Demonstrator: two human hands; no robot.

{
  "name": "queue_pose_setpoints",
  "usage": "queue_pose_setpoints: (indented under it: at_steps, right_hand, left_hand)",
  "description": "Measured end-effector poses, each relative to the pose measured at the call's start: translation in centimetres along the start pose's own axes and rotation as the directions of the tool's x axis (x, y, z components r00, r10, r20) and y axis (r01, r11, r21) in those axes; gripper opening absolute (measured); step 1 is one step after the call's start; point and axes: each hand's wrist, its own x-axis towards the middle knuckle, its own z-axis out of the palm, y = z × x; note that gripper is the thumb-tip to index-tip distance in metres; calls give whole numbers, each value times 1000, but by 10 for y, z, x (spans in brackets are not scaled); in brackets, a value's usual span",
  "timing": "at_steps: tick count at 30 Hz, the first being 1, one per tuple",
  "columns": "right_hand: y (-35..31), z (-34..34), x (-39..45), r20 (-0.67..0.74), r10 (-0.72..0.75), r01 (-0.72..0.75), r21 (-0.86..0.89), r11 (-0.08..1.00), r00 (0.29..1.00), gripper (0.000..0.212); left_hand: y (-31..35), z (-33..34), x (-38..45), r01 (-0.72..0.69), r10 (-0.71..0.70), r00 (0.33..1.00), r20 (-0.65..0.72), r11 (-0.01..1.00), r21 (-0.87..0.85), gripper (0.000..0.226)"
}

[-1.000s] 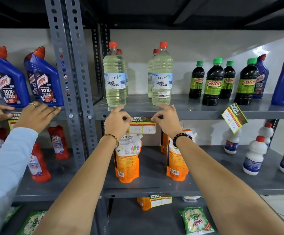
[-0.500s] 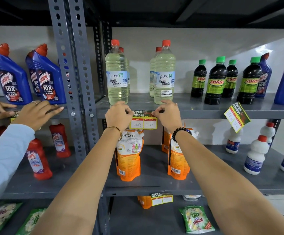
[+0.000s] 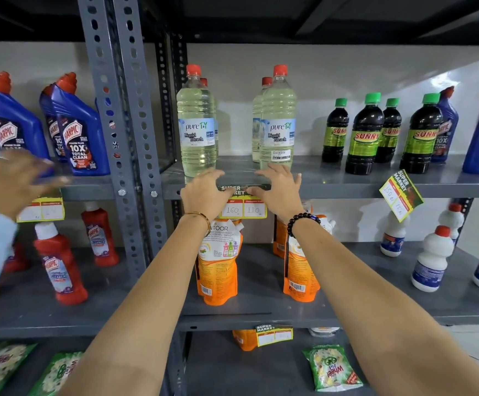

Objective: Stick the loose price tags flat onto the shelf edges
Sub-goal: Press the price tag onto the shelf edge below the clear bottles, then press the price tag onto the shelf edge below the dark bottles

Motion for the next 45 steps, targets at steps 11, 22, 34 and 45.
queue_pose_setpoints:
  at_steps: [11, 22, 34, 45]
  right_hand:
    - [-6, 7, 4, -25, 40, -42, -60, 997, 999, 22]
    - [4, 2, -4, 22, -17, 17, -43, 999, 1000, 34]
    - [130, -107, -64, -421, 389, -375, 119, 919, 819, 45]
    - [248, -176, -64, -207, 588, -517, 310, 798, 782, 38]
  left_hand:
    - [4, 12, 3, 45, -45, 999, 5, 999, 22, 32]
    - [5, 10, -2, 13, -14, 1000, 18, 997, 71, 39]
    - [156, 68, -29, -340, 348, 931, 108, 936, -89, 54]
    - [292, 149, -31, -341, 342, 928, 146, 940, -30, 47]
